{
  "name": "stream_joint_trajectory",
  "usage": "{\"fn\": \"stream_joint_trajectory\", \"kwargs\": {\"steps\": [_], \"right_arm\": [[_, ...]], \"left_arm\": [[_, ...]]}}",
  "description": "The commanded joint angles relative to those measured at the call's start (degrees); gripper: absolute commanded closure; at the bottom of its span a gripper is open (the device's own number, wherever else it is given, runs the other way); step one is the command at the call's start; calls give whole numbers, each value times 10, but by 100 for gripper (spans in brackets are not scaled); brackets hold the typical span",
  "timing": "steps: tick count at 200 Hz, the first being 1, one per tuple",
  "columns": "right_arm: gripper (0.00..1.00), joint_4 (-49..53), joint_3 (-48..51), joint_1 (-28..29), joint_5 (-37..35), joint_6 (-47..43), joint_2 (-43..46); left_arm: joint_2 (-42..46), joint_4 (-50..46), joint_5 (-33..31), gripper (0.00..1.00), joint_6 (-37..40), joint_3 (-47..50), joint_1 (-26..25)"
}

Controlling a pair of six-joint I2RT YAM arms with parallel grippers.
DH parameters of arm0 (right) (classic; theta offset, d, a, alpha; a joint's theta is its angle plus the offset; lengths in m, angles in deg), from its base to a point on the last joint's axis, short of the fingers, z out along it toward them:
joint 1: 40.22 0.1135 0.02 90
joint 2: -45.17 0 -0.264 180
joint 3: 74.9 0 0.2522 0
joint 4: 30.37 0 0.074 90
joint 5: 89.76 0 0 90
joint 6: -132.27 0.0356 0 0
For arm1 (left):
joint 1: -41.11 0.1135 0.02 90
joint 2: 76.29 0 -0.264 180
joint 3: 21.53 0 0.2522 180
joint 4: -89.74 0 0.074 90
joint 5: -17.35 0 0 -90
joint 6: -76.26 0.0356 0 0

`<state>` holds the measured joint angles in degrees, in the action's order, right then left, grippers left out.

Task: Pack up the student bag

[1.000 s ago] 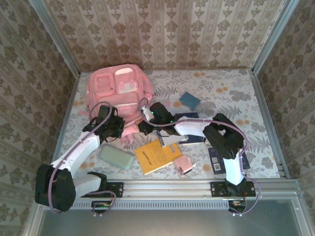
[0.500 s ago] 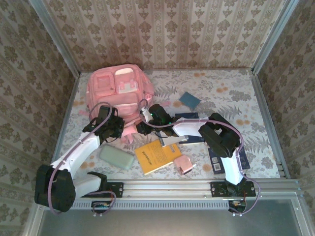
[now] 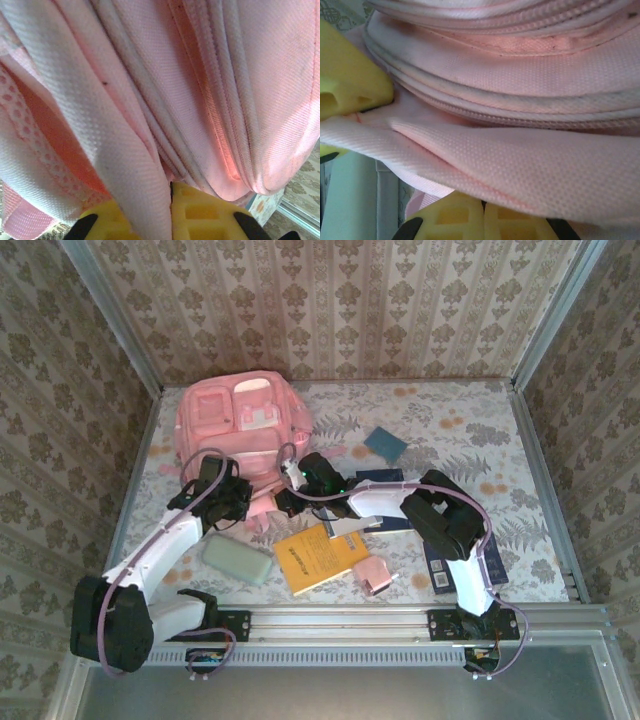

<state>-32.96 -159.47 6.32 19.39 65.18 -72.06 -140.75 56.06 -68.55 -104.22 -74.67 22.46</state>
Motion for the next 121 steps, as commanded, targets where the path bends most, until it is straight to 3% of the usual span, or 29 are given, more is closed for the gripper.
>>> {"fn": "stream_joint_trajectory", "kwargs": {"steps": [1, 20, 77, 99, 121], "right_arm": [[100, 37, 9, -8, -39, -14, 8], [100, 43, 24, -8, -40, -27, 37], [100, 48, 53, -6, -43, -36, 78], [100, 59, 49, -6, -46, -43, 75], [100, 59, 46, -6, -46, -43, 70]], "left_arm": [[38, 20, 7, 74, 6, -10, 13], [45, 14, 13, 62, 18, -18, 32], [22, 25, 44, 62, 58, -31, 56], [-2, -5, 39, 48, 85, -61, 68], [-25, -3, 44, 42, 80, -74, 85]]}}
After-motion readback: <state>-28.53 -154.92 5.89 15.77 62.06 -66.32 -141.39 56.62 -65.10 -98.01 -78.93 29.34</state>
